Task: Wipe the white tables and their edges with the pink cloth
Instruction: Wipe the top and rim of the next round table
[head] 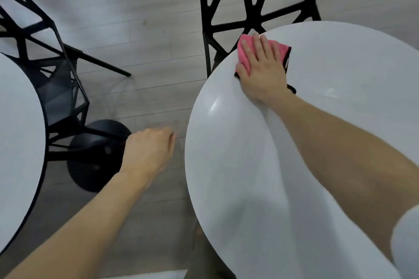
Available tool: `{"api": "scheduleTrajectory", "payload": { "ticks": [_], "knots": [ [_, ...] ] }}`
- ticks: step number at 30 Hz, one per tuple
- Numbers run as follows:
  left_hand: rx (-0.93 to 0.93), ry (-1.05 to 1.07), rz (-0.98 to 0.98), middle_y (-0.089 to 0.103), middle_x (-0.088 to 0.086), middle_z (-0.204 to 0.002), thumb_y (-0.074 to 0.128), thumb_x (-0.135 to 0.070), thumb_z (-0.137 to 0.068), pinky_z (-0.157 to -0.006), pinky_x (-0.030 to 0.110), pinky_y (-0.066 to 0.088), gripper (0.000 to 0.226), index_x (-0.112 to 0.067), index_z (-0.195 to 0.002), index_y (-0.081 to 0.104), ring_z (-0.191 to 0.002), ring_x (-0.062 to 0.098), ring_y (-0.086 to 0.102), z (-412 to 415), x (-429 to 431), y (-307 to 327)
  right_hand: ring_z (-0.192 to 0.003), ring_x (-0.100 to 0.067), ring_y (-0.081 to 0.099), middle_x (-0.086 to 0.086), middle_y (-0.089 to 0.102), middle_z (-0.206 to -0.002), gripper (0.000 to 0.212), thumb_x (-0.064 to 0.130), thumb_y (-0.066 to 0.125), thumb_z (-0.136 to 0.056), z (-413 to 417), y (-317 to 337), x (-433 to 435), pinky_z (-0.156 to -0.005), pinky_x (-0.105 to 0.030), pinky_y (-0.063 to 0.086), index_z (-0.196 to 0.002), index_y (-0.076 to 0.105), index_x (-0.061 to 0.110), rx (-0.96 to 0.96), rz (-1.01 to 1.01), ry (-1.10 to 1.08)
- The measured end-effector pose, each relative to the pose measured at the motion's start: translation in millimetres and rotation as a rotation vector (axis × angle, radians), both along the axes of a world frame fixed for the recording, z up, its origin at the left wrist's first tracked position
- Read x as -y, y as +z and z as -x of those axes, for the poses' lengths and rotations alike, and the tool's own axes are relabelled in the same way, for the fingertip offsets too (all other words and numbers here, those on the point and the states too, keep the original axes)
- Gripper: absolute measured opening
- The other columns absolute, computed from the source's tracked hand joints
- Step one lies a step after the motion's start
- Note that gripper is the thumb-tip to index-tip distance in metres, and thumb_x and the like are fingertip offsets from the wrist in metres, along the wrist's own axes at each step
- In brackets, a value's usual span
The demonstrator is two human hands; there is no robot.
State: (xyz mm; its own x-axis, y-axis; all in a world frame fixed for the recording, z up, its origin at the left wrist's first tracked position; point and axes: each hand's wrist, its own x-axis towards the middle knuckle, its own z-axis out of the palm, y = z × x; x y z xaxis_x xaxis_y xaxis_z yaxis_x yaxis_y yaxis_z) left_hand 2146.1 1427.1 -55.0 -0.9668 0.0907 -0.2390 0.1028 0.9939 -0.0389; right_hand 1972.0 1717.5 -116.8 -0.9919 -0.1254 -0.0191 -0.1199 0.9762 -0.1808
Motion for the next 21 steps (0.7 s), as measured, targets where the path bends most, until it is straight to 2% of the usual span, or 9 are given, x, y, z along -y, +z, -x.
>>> {"api": "scheduleTrajectory", "payload": {
  "ticks": [2, 5, 8, 10, 12, 14, 16, 18, 21],
  "knots": [
    [-0.014, 0.004, -0.016, 0.048, -0.002, -0.057, 0.062, -0.026, -0.106, -0.051, 0.034, 0.027, 0.036, -0.018, -0.074, 0.048, -0.051, 0.029, 0.043, -9, -6, -5, -0.167, -0.034, 0.011, -0.017, 0.015, -0.179, 0.073, 0.048, 0.03, -0.109, -34, -4, 38, -0.133, -0.058, 0.007, -0.173, 0.016, 0.016, -0.049, 0.02, -0.048],
    [-0.048, -0.011, -0.026, 0.065, 0.004, -0.077, 0.062, -0.01, -0.096, -0.052, 0.037, 0.036, 0.009, -0.016, -0.088, 0.06, -0.066, 0.033, 0.056, -15, -19, -4, -0.167, -0.033, 0.009, -0.014, 0.016, -0.179, 0.069, 0.045, 0.039, -0.111, -138, -4, 83, -0.132, -0.059, 0.009, -0.172, 0.024, 0.016, -0.049, 0.095, 0.278],
    [-0.095, -0.05, -0.099, 0.073, 0.005, -0.104, 0.059, -0.007, -0.093, -0.064, 0.043, 0.052, 0.027, -0.015, -0.115, 0.071, -0.093, 0.033, 0.069, -17, -36, -3, -0.168, -0.028, 0.0, -0.008, 0.01, -0.181, 0.066, 0.049, 0.037, -0.114, -199, 5, 52, -0.134, -0.056, 0.008, -0.172, 0.023, 0.023, 0.019, 0.105, 0.617],
    [-0.118, -0.091, -0.125, 0.072, 0.006, -0.112, 0.067, 0.002, -0.086, -0.066, 0.044, 0.055, 0.037, -0.012, -0.121, 0.072, -0.098, 0.034, 0.069, -18, -52, -5, -0.168, -0.021, -0.004, -0.001, 0.007, -0.182, 0.066, 0.052, 0.037, -0.114, -199, 5, -2, -0.135, -0.052, 0.005, -0.173, 0.019, 0.028, 0.052, 0.065, 0.746],
    [-0.13, -0.15, -0.128, 0.071, 0.007, -0.116, 0.069, 0.008, -0.083, -0.065, 0.044, 0.054, 0.045, -0.01, -0.123, 0.071, -0.098, 0.034, 0.068, -22, -70, -9, -0.168, -0.017, -0.005, 0.003, 0.004, -0.182, 0.066, 0.055, 0.034, -0.114, -179, 6, -62, -0.136, -0.049, 0.003, -0.173, 0.016, 0.032, 0.055, 0.005, 0.668],
    [-0.122, -0.202, -0.131, 0.071, 0.009, -0.116, 0.066, 0.012, -0.082, -0.064, 0.043, 0.053, 0.047, -0.008, -0.125, 0.07, -0.096, 0.033, 0.067, -27, -83, -11, -0.168, -0.019, 0.0, 0.0, 0.006, -0.182, 0.066, 0.057, 0.032, -0.113, -148, 5, -102, -0.135, -0.05, 0.005, -0.173, 0.018, 0.032, 0.013, -0.016, 0.378],
    [-0.119, -0.259, -0.124, 0.071, 0.009, -0.116, 0.066, 0.013, -0.082, -0.065, 0.043, 0.054, 0.049, -0.007, -0.126, 0.07, -0.097, 0.033, 0.067, -33, -93, -11, -0.168, -0.024, 0.007, -0.005, 0.012, -0.181, 0.067, 0.055, 0.028, -0.111, -124, 3, -97, -0.135, -0.052, 0.006, -0.172, 0.023, 0.027, -0.009, -0.018, 0.039],
    [-0.129, -0.293, -0.1, 0.07, 0.009, -0.118, 0.065, 0.013, -0.082, -0.067, 0.044, 0.055, 0.05, -0.007, -0.127, 0.069, -0.099, 0.034, 0.067, -36, -99, -9, -0.167, -0.032, 0.011, -0.013, 0.016, -0.179, 0.07, 0.051, 0.027, -0.11, -121, 0, -52, -0.133, -0.056, 0.005, -0.172, 0.024, 0.019, -0.037, 0.033, -0.155],
    [-0.155, -0.282, -0.066, 0.07, 0.01, -0.112, 0.065, 0.01, -0.086, -0.063, 0.04, 0.049, 0.043, -0.007, -0.125, 0.069, -0.096, 0.035, 0.066, -36, -105, -4, -0.167, -0.034, 0.009, -0.013, 0.018, -0.179, 0.069, 0.047, 0.031, -0.111, -172, -2, 6, -0.133, -0.056, 0.003, -0.172, 0.023, 0.015, -0.053, 0.101, 0.112]
  ]
}}
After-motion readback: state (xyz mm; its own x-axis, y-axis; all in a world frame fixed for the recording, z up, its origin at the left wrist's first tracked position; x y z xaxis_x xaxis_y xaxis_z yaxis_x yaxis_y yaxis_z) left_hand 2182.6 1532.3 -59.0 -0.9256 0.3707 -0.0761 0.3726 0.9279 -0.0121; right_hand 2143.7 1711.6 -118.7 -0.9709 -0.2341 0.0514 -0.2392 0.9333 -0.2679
